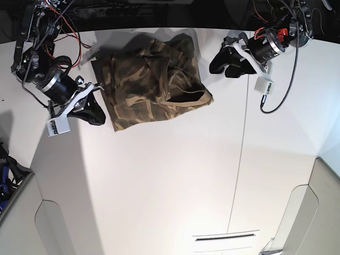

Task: Fold the T-shirt properly
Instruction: 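Release the folded end and raise both grippers, then grasp the folded bundle's edges with both grippers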

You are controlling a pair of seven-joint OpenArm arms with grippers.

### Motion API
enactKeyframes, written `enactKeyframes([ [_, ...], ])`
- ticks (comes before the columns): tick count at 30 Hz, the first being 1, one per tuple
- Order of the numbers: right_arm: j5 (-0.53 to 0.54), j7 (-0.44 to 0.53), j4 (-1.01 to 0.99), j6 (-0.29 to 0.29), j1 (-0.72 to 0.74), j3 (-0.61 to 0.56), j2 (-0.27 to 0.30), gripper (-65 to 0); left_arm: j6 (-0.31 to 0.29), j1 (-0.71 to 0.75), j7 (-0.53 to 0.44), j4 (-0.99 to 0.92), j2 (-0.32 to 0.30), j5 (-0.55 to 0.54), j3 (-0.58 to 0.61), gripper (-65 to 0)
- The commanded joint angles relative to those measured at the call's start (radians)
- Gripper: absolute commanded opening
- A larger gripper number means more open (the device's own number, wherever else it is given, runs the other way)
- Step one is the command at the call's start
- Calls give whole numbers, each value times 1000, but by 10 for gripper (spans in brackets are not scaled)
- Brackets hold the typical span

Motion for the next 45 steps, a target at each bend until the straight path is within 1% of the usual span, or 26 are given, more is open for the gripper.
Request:
enactKeyframes([
  [1,21,25,6,7,9,-14,5,-650,-18,0,-10,19,-4,-23,-3,-245],
  [4,21,12,-5,9,8,-77,5,-650,-18,0,-10,19,-4,-23,-3,-245],
  [8,23,-20,-5,15,8,-194,5,-650,-18,0,-10,20,-4,-24,-8,-245],
  [10,45,-47,-5,15,8,-255,5,-650,-20,0,-9,30,-3,-34,-24,-245],
  [13,104,-84,2,24,-1,-342,5,-650,-34,1,-6,68,-3,-53,-74,-245],
  [15,124,-84,16,26,-17,-394,5,-650,-34,1,-6,101,-4,-55,-119,-245],
  [20,123,-85,50,26,-44,-499,5,-650,-34,0,9,155,-4,-106,-213,-245],
  [24,122,-85,68,26,-47,-545,5,-650,-34,1,35,156,-4,-155,-235,-245],
  [27,120,-83,97,27,-47,-546,2,-650,-68,7,53,156,-4,-225,-234,-246],
  [30,94,-56,141,26,-43,-525,2,-650,-68,21,60,156,-4,-296,-226,-253],
  [31,77,-45,154,25,-36,-512,2,-650,-68,20,70,156,-4,-309,-218,-286],
  [32,62,-42,165,24,-26,-496,2,-650,-68,20,77,156,-4,-317,-206,-335],
  [34,37,-37,175,22,6,-454,2,-650,-68,20,98,156,-4,-337,-170,-463],
  [35,25,-33,175,22,25,-429,2,-650,-68,21,109,157,-3,-344,-146,-515],
  [36,10,-30,175,22,42,-401,2,-650,-68,22,121,157,-3,-346,-117,-550],
  [37,-3,-30,175,22,59,-372,2,-650,-68,26,123,157,-4,-344,-84,-566],
  [41,-52,-23,161,10,130,-261,2,-650,-68,34,123,157,-3,-322,60,-566],
  [45,-77,-14,82,10,182,-187,2,-650,-68,34,84,157,-3,-242,202,-566],
])
